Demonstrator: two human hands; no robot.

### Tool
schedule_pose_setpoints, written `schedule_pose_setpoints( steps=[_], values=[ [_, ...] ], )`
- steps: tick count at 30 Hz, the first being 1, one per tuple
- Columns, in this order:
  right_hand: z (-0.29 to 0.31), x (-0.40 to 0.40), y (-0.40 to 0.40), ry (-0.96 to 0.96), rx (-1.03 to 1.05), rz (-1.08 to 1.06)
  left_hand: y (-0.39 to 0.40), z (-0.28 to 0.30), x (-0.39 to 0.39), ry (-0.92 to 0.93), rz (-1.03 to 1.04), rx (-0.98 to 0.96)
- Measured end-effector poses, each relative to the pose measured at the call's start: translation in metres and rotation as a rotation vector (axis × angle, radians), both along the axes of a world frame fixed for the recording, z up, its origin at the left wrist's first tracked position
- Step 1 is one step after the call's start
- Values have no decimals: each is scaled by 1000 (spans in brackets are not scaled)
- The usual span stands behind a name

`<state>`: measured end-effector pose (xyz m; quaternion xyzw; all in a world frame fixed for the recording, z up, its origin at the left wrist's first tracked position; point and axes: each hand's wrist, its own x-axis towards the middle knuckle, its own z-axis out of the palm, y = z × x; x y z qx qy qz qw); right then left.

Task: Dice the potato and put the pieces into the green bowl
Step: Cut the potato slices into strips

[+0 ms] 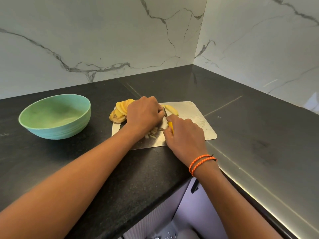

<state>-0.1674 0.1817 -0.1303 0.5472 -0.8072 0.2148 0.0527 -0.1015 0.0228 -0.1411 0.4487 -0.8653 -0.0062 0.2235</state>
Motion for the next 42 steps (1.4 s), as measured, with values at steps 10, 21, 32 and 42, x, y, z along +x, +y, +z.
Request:
schedule_pose_setpoints(
  steps=[10, 21, 32, 42],
  values=[
    [0, -4, 29, 52, 47, -53, 5, 2, 1, 5, -7, -3],
    [-1, -7, -27, -14, -72, -49, 3, 3, 6, 62, -42, -31],
    [-2, -5, -29, 43, -52, -38, -1, 2, 3, 47, -26, -32],
    [0, -2, -26, 47, -22, -19, -1, 1, 0, 24, 10, -31]
  ],
)
